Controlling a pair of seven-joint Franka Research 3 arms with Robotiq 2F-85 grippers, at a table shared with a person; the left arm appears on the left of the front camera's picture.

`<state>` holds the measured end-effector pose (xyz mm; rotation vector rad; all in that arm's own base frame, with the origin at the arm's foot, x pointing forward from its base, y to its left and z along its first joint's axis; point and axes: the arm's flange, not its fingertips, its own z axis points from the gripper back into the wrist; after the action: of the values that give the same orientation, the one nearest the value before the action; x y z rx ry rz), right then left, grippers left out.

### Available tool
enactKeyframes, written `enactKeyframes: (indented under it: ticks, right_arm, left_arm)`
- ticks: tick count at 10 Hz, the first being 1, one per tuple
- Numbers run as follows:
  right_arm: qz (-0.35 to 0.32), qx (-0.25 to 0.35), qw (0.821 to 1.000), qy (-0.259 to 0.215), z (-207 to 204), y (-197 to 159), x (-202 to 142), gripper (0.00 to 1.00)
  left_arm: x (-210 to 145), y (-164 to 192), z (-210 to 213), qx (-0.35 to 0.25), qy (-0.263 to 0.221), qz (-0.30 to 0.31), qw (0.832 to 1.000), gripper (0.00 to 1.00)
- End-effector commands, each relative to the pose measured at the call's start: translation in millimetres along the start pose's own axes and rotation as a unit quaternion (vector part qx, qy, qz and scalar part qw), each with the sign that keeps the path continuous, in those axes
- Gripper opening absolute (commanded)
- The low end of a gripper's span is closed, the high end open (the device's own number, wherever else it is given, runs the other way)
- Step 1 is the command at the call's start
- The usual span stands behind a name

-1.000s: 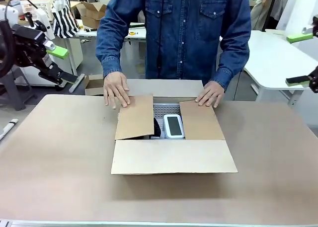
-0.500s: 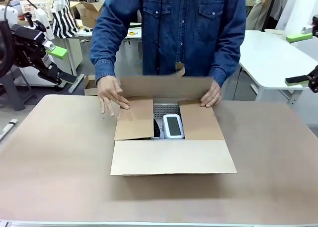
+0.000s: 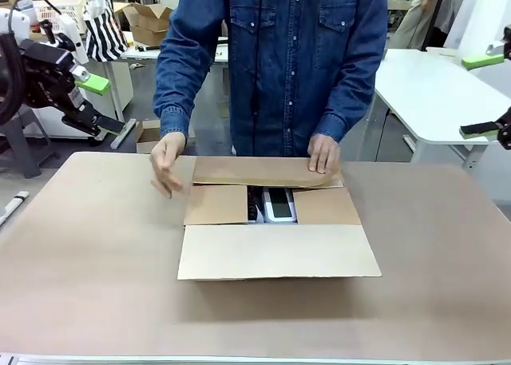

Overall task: Pack the gift set into the box.
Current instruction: Press and hold the closed box until the human finishes sealing it.

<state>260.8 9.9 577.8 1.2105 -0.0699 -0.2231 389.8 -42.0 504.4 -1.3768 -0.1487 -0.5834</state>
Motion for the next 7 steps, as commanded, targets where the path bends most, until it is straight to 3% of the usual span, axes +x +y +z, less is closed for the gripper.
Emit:
enactKeyframes:
  ticks: [1, 7]
  right_arm:
    - [0.015, 0.012, 1.0, 0.001, -2.9, 2.5, 2.7, 1.0]
    - [0.015, 0.012, 1.0, 0.001, -2.9, 2.5, 2.7, 1.0]
  left_arm:
    - [-0.5, -2.2, -0.1, 0.004, 0.001, 0.004, 1.0, 1.0]
    - [-0.5, -2.2, -0.1, 0.004, 0.001, 0.004, 1.0, 1.0]
